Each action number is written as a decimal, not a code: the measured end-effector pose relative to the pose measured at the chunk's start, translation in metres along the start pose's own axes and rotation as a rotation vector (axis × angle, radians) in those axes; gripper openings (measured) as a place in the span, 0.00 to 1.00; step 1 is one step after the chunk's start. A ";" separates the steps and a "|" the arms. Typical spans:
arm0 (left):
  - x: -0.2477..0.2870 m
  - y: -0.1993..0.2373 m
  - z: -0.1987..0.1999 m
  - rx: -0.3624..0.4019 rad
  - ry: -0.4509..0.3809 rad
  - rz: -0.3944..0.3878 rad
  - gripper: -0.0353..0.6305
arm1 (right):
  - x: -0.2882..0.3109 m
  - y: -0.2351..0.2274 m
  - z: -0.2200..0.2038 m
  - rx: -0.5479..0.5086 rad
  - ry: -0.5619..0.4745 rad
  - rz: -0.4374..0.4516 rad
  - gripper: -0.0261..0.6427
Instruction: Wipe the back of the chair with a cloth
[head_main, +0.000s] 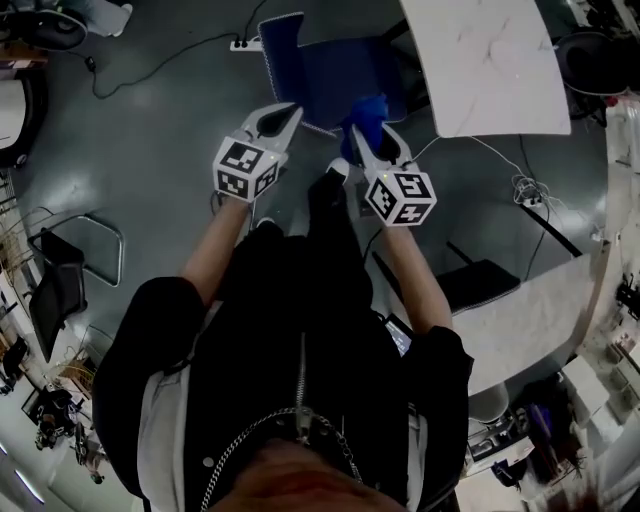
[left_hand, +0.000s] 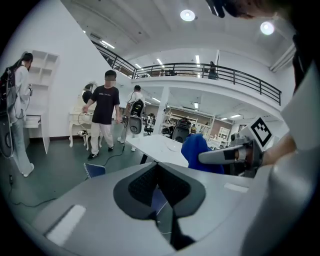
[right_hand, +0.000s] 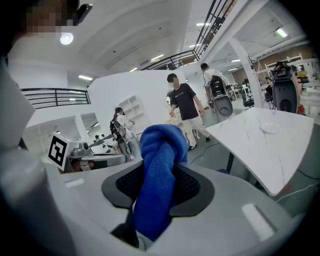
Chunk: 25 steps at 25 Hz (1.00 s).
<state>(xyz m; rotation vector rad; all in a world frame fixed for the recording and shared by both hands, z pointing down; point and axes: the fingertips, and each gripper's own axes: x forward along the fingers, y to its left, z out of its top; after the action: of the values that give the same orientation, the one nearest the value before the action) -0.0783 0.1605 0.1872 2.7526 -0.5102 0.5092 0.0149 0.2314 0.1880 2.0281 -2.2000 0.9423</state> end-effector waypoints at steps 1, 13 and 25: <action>0.008 0.000 0.004 -0.004 0.002 0.010 0.07 | 0.002 -0.007 0.007 -0.003 0.002 0.012 0.26; 0.059 0.017 0.023 -0.031 -0.006 0.131 0.07 | 0.050 -0.068 0.032 0.023 0.006 0.087 0.26; 0.080 0.055 0.016 -0.047 0.015 0.183 0.07 | 0.096 -0.075 0.026 0.014 0.004 0.192 0.27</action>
<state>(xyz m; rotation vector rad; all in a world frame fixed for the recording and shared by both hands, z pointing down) -0.0255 0.0836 0.2163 2.6696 -0.7646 0.5518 0.0777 0.1349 0.2353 1.8441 -2.4267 0.9777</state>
